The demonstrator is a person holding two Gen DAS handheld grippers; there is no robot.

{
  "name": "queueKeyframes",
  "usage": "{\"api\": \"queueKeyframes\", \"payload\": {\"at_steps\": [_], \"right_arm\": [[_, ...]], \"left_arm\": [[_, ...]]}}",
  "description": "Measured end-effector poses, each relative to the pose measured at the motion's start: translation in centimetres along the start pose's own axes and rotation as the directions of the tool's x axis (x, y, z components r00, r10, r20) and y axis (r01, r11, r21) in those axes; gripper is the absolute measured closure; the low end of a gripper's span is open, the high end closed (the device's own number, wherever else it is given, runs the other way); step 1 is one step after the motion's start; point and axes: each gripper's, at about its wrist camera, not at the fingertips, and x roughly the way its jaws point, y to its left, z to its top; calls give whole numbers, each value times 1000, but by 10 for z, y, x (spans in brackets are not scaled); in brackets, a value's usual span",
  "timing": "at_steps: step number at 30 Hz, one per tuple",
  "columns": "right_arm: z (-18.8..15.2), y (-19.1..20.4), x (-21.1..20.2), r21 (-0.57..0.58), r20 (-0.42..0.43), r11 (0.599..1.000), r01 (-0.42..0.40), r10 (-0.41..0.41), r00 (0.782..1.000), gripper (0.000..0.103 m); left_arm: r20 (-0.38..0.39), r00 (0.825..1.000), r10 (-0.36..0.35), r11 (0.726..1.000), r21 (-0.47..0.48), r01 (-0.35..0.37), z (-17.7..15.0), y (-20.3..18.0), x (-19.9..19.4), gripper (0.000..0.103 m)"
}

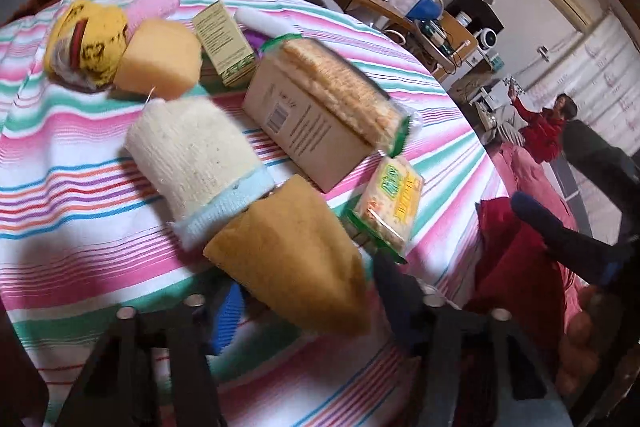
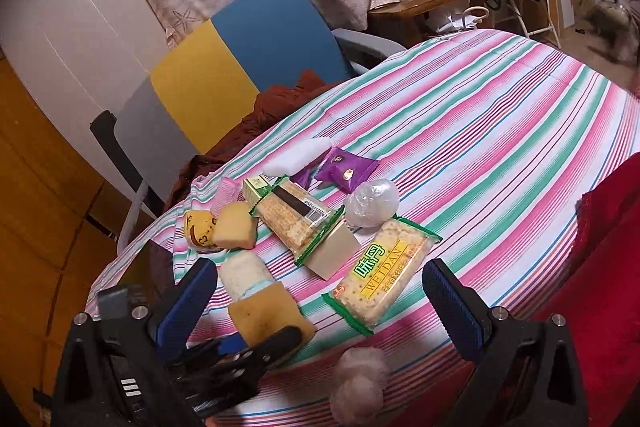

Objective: Organize objects
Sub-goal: 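Grasp the tan sponge with the left tool while the right tool grasps the clear plastic bag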

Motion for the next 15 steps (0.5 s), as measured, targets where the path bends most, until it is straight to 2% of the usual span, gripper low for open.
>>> {"api": "queueKeyframes", "payload": {"at_steps": [3,6,9,11,15], "right_arm": [[1,-1,1,1,-5,1000,-1,1,1000,0],[1,0,4,-1,-22,1000,5,-5,1000,0],[1,1,5,-6,-28,1000,8,-9,1000,0],[1,0,6,-10,-35,1000,5,-6,999,0],[2,3,13,-22,-86,1000,18,-20,996,0]], "left_arm": [[11,1000,-8,999,36,8,-4,0,-6,57],[54,999,0,993,115,-6,-11,-6,-26,58],[126,992,8,968,246,-39,-23,-19,-54,58],[174,984,41,946,310,-95,-35,-24,-73,58],[170,981,94,939,314,-144,-52,-16,-87,58]]}}
